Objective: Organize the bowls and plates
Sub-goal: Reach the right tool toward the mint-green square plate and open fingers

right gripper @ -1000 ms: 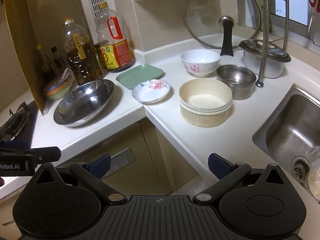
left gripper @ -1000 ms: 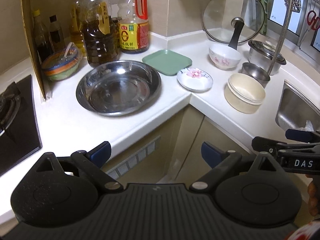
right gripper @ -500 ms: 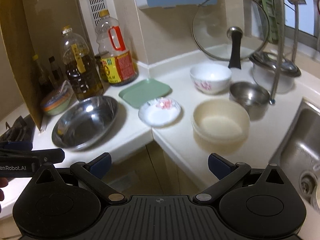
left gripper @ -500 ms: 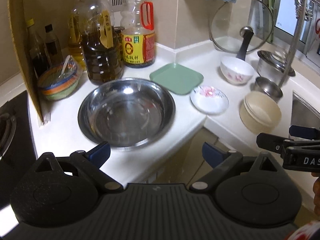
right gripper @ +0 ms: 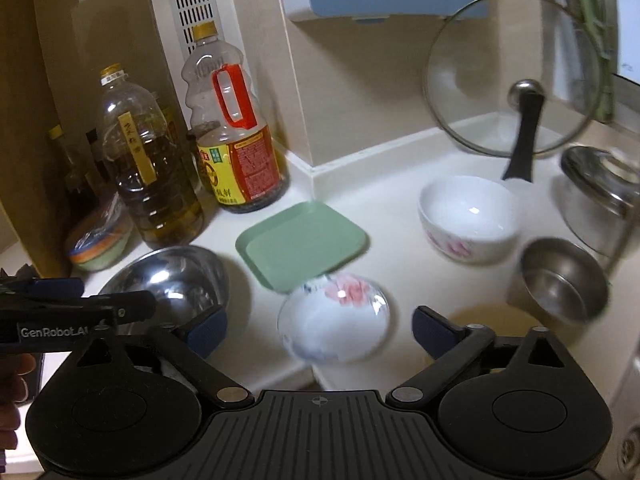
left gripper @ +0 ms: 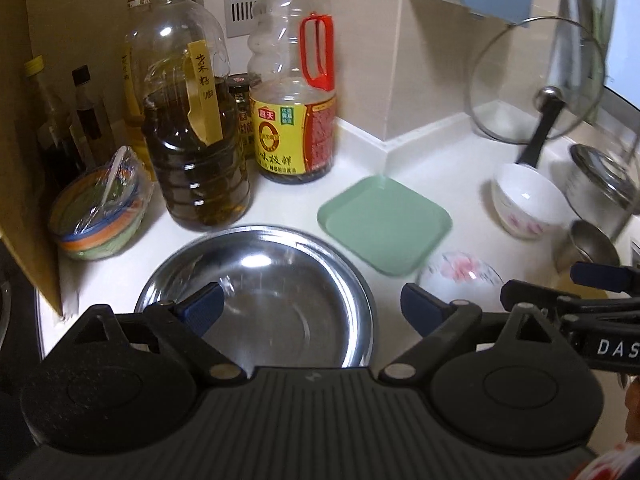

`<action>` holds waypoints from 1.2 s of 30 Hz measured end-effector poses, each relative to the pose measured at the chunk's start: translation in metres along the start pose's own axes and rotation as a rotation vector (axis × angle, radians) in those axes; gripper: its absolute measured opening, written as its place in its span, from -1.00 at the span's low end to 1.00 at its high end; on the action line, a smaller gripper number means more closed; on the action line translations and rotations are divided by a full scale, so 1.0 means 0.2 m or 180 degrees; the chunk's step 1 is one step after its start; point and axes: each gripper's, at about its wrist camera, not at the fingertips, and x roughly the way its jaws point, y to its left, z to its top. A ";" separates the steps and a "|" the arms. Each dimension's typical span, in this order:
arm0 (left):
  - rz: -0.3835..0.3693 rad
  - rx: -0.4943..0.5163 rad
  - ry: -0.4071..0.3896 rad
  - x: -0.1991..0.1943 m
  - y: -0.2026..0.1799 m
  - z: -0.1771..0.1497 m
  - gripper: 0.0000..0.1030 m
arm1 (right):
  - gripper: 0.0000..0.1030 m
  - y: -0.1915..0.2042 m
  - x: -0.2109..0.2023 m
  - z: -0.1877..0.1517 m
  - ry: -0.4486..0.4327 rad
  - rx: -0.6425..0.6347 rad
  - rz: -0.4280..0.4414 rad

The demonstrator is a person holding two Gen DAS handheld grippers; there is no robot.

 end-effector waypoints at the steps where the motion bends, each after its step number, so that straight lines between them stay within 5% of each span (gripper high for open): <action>1: 0.0024 -0.0009 0.0003 0.03 0.00 0.02 0.82 | 0.83 -0.01 0.03 0.02 0.0005 -0.0015 0.0019; 7: 0.0119 -0.0046 0.0030 0.20 -0.03 0.14 0.78 | 0.76 -0.09 0.21 0.16 0.0061 -0.0054 0.0073; 15: 0.0102 -0.0036 0.0041 0.39 -0.02 0.25 0.64 | 0.35 -0.18 0.40 0.27 0.0118 0.0162 0.0110; 30: 0.0004 -0.0024 0.0456 0.79 -0.02 0.33 0.19 | -0.21 -0.26 0.73 0.35 0.0381 0.0451 -0.0011; 36: 0.0016 -0.0056 0.0559 0.88 -0.01 0.35 -0.08 | -0.28 -0.31 0.80 0.36 0.0447 0.0586 -0.0114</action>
